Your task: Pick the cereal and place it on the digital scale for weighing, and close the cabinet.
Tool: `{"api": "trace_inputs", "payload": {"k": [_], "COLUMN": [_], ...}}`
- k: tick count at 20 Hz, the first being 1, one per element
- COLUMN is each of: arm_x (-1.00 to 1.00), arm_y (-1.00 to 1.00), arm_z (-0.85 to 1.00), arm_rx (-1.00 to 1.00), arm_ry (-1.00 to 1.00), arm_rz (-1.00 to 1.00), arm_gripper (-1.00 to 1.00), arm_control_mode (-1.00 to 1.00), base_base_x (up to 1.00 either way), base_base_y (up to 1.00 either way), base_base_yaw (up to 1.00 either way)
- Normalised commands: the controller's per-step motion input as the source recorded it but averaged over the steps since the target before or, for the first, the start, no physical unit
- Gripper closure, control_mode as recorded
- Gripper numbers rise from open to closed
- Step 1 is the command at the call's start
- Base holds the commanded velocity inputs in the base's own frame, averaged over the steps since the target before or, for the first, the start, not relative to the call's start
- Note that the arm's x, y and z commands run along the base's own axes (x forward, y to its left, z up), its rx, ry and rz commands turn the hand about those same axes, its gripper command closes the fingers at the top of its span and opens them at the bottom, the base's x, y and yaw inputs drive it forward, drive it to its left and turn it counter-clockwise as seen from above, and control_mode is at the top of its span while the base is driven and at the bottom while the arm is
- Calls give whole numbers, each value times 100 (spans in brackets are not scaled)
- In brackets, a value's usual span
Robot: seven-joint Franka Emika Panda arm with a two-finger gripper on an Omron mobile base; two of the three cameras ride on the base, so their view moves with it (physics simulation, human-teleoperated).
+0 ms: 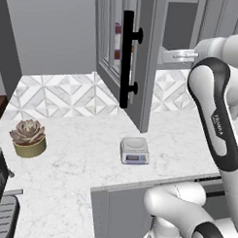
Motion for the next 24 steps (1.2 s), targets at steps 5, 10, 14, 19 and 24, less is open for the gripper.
{"api": "trace_inputs", "payload": {"k": [5, 10, 14, 19, 24], "arm_x": [25, 45, 35, 44, 51], "arm_y": [4, 17, 19, 27, 23], "arm_z": [2, 0, 1, 3, -8], "arm_rx": [2, 0, 0, 0, 0], "arm_ry": [-20, -12, 14, 10, 0], "arm_rz": [7, 0, 0, 0, 0], "arm_gripper": [-100, -100, -100, -100, -100], "arm_control_mode": [-100, -100, -100, -100, -100], "base_base_x": [0, 0, 0, 0, 0], "base_base_y": [0, 0, 0, 0, 0], "base_base_yaw": [0, 0, 0, 0, 0]}}
